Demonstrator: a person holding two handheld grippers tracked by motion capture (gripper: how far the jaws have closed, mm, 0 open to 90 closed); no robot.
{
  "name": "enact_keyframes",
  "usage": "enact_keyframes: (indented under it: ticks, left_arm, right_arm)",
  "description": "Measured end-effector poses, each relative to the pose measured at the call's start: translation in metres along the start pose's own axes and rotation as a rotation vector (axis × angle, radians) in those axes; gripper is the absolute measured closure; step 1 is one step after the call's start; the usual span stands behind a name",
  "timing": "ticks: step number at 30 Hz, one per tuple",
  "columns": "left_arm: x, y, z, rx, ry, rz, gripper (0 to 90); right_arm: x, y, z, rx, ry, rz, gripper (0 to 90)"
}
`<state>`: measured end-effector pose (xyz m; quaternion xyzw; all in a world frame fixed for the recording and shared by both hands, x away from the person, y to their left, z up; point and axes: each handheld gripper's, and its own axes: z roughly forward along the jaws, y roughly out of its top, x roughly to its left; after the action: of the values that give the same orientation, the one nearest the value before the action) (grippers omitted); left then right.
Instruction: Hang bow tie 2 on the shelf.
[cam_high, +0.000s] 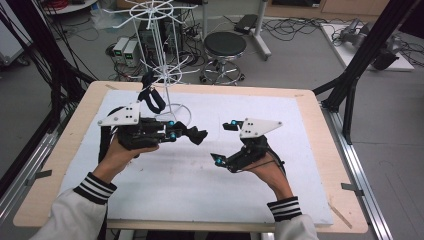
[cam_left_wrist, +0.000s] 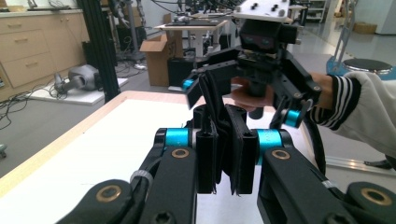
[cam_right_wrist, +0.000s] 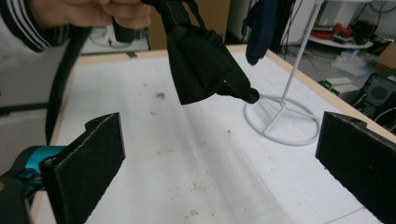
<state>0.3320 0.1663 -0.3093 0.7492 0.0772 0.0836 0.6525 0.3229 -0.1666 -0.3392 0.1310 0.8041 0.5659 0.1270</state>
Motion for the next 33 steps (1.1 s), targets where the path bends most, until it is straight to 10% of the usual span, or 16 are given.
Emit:
enact_keyframes:
  ticks: [33]
  left_arm:
    - [0.03,0.029,-0.038,-0.013,0.161,-0.056,82.5]
  right_arm:
    - [0.019,-0.061,-0.061,-0.115,-0.3,0.077,0.6]
